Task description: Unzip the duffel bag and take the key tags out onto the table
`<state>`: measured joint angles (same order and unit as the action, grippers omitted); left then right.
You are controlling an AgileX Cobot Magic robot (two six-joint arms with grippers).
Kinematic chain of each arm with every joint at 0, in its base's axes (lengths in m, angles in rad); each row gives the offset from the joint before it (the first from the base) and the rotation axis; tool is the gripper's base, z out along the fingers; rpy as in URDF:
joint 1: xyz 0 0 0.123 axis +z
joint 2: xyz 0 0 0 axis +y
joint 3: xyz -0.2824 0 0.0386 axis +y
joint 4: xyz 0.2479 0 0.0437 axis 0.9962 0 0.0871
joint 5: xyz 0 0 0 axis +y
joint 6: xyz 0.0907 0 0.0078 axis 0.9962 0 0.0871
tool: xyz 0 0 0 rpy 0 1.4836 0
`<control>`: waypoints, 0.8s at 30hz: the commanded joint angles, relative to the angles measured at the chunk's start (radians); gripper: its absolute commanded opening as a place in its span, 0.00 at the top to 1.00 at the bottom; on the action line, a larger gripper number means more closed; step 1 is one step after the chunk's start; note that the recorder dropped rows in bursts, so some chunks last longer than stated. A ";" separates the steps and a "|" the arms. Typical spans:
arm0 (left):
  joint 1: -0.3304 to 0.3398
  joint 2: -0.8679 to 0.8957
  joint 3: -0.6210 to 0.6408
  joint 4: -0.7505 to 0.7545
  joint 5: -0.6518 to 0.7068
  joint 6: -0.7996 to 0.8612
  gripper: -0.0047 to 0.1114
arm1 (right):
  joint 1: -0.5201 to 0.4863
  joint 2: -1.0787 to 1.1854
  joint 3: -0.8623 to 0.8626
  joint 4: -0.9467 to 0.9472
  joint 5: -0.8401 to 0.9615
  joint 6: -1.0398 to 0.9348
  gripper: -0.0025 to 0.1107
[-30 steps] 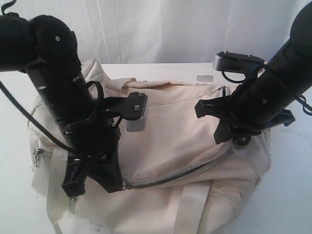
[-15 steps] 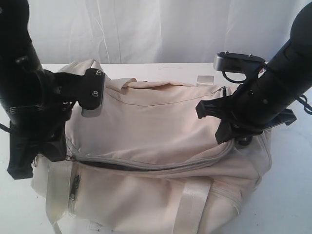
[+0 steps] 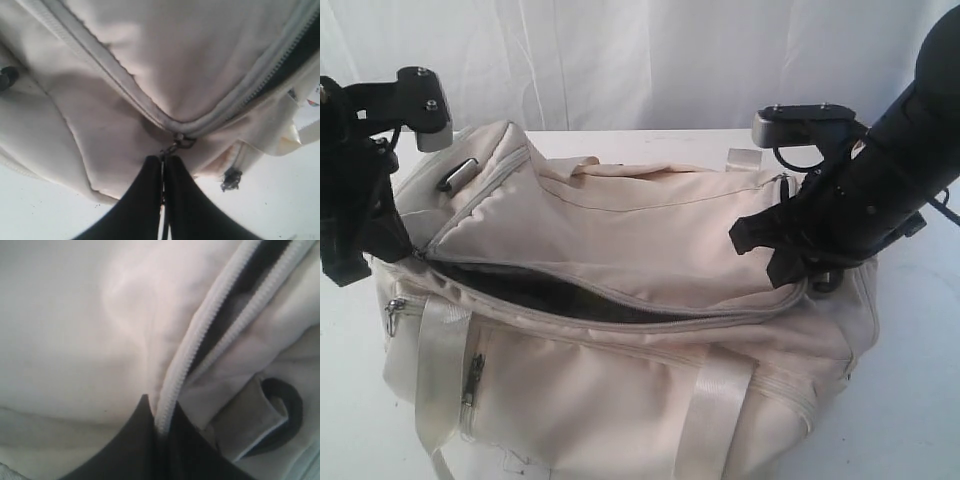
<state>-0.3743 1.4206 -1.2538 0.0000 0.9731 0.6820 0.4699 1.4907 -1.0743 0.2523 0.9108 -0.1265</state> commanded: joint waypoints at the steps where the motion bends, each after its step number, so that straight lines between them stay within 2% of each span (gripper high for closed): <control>1: 0.015 -0.019 0.008 -0.014 -0.041 -0.012 0.96 | -0.008 -0.001 0.005 -0.028 -0.029 -0.085 0.94; 5: 0.015 -0.032 0.008 -0.113 -0.008 0.022 0.96 | -0.008 -0.034 -0.012 -0.019 0.015 -0.105 0.73; 8: 0.015 -0.046 0.008 -0.203 0.039 0.093 0.96 | -0.008 -0.083 -0.050 -0.021 0.026 -0.139 0.50; 10: 0.015 -0.058 0.008 -0.261 0.051 0.136 0.96 | -0.008 -0.126 -0.090 -0.001 0.026 -0.179 0.41; 14: 0.015 -0.082 0.008 -0.299 0.049 0.167 0.96 | 0.009 -0.196 -0.144 0.227 0.001 -0.391 0.42; 17: 0.015 -0.084 0.008 -0.295 0.049 0.169 0.96 | 0.086 -0.206 -0.148 0.396 -0.010 -0.639 0.42; 20: 0.015 -0.084 0.008 -0.277 0.049 0.164 0.96 | 0.221 -0.177 -0.142 0.380 -0.084 -0.660 0.42; 24: 0.015 -0.084 0.008 -0.273 0.049 0.164 0.96 | 0.398 -0.096 -0.140 0.258 -0.235 -0.655 0.42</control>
<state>-0.3609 1.3484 -1.2505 -0.2601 0.9923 0.8423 0.7703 1.3463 -1.2209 0.5723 0.7717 -0.7617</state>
